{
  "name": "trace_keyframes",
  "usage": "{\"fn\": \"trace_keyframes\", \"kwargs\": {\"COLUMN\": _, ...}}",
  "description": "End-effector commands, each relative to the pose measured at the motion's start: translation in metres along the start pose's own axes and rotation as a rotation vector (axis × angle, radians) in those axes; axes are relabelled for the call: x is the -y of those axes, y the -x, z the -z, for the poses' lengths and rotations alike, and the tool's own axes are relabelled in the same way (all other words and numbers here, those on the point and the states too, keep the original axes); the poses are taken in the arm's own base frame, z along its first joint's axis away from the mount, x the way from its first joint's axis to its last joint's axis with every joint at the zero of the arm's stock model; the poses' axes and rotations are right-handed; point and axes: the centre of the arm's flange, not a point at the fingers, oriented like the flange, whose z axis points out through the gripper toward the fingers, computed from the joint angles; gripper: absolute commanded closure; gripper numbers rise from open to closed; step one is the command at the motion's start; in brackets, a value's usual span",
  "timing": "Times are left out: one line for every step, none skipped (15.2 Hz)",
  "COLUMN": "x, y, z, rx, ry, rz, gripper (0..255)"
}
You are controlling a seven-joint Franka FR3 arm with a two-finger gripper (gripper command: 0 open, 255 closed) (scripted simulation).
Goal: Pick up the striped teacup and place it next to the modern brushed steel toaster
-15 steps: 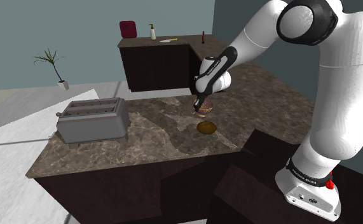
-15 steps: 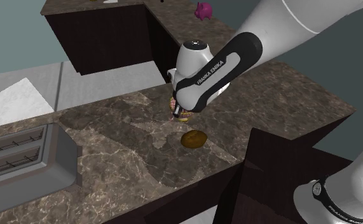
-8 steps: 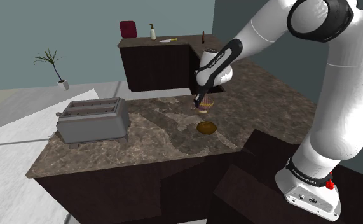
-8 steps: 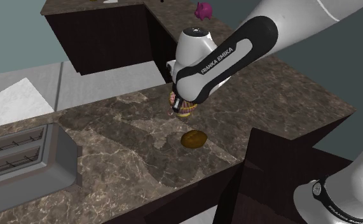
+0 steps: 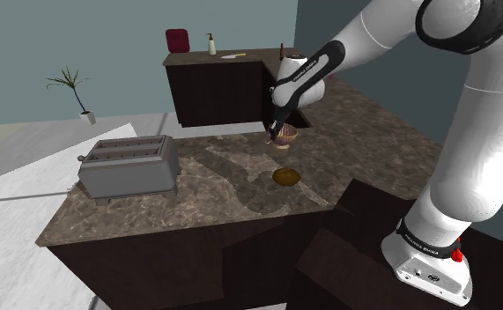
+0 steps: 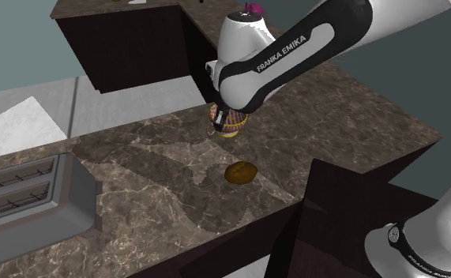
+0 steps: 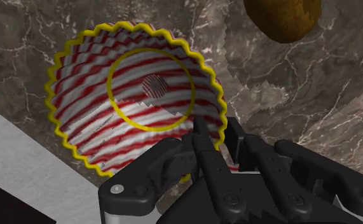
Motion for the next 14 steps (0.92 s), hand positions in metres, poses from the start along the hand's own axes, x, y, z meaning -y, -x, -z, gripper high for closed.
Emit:
{"fn": "trace_keyframes", "kwargs": {"x": -0.001, "y": -0.001, "z": 0.011, "rx": 0.000, "ry": 0.000, "rz": 0.000, "gripper": 255}}
{"fn": "trace_keyframes", "kwargs": {"x": -0.001, "y": -0.002, "z": 0.016, "rx": 0.000, "ry": 0.000, "rz": 0.000, "gripper": 255}}
{"fn": "trace_keyframes", "kwargs": {"x": -0.001, "y": -0.003, "z": 0.021, "rx": 0.000, "ry": 0.000, "rz": 0.000, "gripper": 255}}
{"fn": "trace_keyframes", "kwargs": {"x": -0.002, "y": -0.004, "z": 0.026, "rx": 0.000, "ry": 0.000, "rz": 0.000, "gripper": 255}}
{"fn": "trace_keyframes", "kwargs": {"x": -0.002, "y": -0.005, "z": 0.031, "rx": 0.000, "ry": 0.000, "rz": 0.000, "gripper": 255}}
{"fn": "trace_keyframes", "kwargs": {"x": -0.002, "y": -0.006, "z": 0.037, "rx": 0.000, "ry": 0.000, "rz": 0.000, "gripper": 255}}
{"fn": "trace_keyframes", "kwargs": {"x": -0.002, "y": -0.007, "z": 0.042, "rx": 0.000, "ry": 0.000, "rz": 0.000, "gripper": 255}}
{"fn": "trace_keyframes", "kwargs": {"x": -0.003, "y": -0.008, "z": 0.047, "rx": 0.000, "ry": 0.000, "rz": 0.000, "gripper": 255}}
{"fn": "trace_keyframes", "kwargs": {"x": -0.003, "y": -0.009, "z": 0.052, "rx": 0.000, "ry": 0.000, "rz": 0.000, "gripper": 255}}
{"fn": "trace_keyframes", "kwargs": {"x": -0.003, "y": -0.010, "z": 0.057, "rx": 0.000, "ry": 0.000, "rz": 0.000, "gripper": 255}}
{"fn": "trace_keyframes", "kwargs": {"x": -0.003, "y": -0.011, "z": 0.062, "rx": 0.000, "ry": 0.000, "rz": 0.000, "gripper": 255}}
{"fn": "trace_keyframes", "kwargs": {"x": -0.004, "y": -0.012, "z": 0.068, "rx": 0.000, "ry": 0.000, "rz": 0.000, "gripper": 255}}
{"fn": "trace_keyframes", "kwargs": {"x": -0.004, "y": -0.013, "z": 0.073, "rx": 0.000, "ry": 0.000, "rz": 0.000, "gripper": 255}}
{"fn": "trace_keyframes", "kwargs": {"x": -0.004, "y": -0.014, "z": 0.078, "rx": 0.000, "ry": 0.000, "rz": 0.000, "gripper": 255}}
